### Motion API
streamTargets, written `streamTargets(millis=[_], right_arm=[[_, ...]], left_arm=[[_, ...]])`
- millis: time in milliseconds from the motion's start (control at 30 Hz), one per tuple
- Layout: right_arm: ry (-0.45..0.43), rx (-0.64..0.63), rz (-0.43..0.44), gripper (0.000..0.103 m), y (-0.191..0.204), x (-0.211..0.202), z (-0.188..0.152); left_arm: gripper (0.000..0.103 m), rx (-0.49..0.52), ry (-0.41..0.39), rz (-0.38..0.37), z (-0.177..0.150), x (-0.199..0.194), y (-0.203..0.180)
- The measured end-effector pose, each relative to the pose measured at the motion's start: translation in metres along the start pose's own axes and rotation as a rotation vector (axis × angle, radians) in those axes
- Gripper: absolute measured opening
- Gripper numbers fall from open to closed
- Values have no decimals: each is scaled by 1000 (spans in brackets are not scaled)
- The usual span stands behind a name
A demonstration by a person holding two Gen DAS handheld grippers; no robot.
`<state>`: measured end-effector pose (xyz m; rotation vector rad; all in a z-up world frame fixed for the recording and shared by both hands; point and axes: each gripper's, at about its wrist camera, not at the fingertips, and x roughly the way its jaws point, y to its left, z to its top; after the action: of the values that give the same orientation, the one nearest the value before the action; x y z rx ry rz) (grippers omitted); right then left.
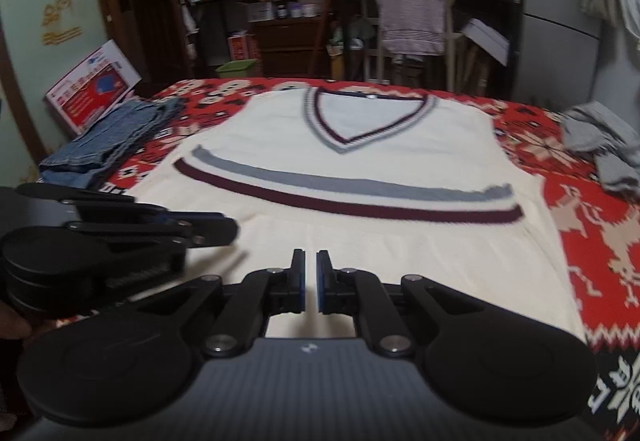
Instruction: Fold clothes
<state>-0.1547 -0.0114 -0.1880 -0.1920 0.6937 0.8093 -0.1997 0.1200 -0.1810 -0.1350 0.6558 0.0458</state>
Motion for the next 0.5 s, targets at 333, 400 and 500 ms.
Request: streamTargets(millis=[333,400,500], right_arm=[[80,-18,-14,6,3,60,26],[88,-22,-17,6,4,64,24],[104,-24,-14,6,5,60,20]], left_arm=[[4,-61,62,-28,13,26,29],[4,-67,86,-42,14,33,32],[4,-78,98,-56,14,33,34]])
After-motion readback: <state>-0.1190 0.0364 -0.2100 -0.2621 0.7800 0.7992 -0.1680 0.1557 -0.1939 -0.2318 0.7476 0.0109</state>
